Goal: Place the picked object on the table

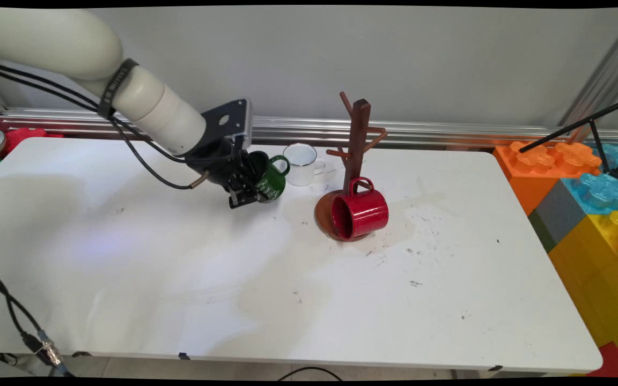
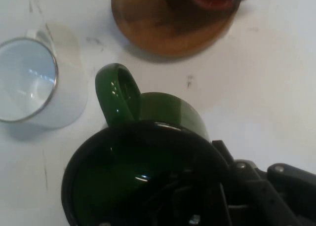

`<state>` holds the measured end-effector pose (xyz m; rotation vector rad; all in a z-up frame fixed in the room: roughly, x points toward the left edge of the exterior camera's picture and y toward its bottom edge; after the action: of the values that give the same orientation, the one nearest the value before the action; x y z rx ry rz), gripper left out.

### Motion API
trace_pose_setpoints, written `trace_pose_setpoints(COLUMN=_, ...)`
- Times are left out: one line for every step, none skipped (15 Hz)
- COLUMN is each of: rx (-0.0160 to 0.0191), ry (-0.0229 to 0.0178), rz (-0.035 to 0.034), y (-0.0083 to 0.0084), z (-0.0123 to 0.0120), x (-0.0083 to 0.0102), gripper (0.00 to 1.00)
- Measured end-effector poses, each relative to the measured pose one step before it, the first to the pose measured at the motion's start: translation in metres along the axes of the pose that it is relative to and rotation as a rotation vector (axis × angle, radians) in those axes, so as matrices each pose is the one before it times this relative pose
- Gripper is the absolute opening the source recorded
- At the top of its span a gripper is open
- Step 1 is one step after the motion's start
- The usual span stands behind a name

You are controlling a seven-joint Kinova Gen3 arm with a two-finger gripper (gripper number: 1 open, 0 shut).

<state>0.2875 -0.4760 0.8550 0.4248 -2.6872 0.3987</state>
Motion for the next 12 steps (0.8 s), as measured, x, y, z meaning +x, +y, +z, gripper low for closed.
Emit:
trace_pose_setpoints(rx=-0.00139, ry=-0.01528, rz=0.00896, y=-0.00213, z=0.00461, x=-0.00065, gripper=0.00)
trace_pose_setpoints(rx=-0.00192, ry=-0.01431, rz=0.00894, y=-0.00205, z=0.00461, x=-0.00046, gripper=0.00)
trace_pose_setpoints(rx=-0.00232, ry=-0.01392, rz=0.00866, y=-0.00196, z=0.00477, x=-0.00029, gripper=0.00)
trace_pose_setpoints(rx=-0.00269, ry=-0.01306, rz=0.00796, y=-0.00177, z=0.00465, x=-0.00013, gripper=0.00)
trace_pose_setpoints(rx=-0.00385, ry=-0.01732, rz=0.01117, y=-0.00261, z=0.00642, x=-0.00015, gripper=0.00)
trace_pose_setpoints(rx=-0.00438, ry=-0.01850, rz=0.01186, y=-0.00275, z=0.00690, x=0.00003, gripper=0.00)
trace_pose_setpoints(rx=-0.00273, ry=-0.01127, rz=0.00717, y=-0.00161, z=0.00402, x=-0.00013, gripper=0.00)
trace_pose_setpoints(rx=-0.00243, ry=-0.00879, rz=0.00560, y=-0.00120, z=0.00314, x=0.00025, gripper=0.00)
trace_pose_setpoints(rx=-0.00310, ry=-0.01164, rz=0.00713, y=-0.00168, z=0.00405, x=0.00038, gripper=0.00)
trace_pose_setpoints(rx=-0.00375, ry=-0.01216, rz=0.00855, y=-0.00165, z=0.00458, x=0.00065, gripper=0.00)
trace_pose_setpoints(rx=-0.00346, ry=-0.01182, rz=0.00861, y=-0.00146, z=0.00407, x=0.00066, gripper=0.00)
trace_pose_setpoints(rx=-0.00206, ry=-0.00843, rz=0.00653, y=-0.00106, z=0.00289, x=0.00066, gripper=0.00)
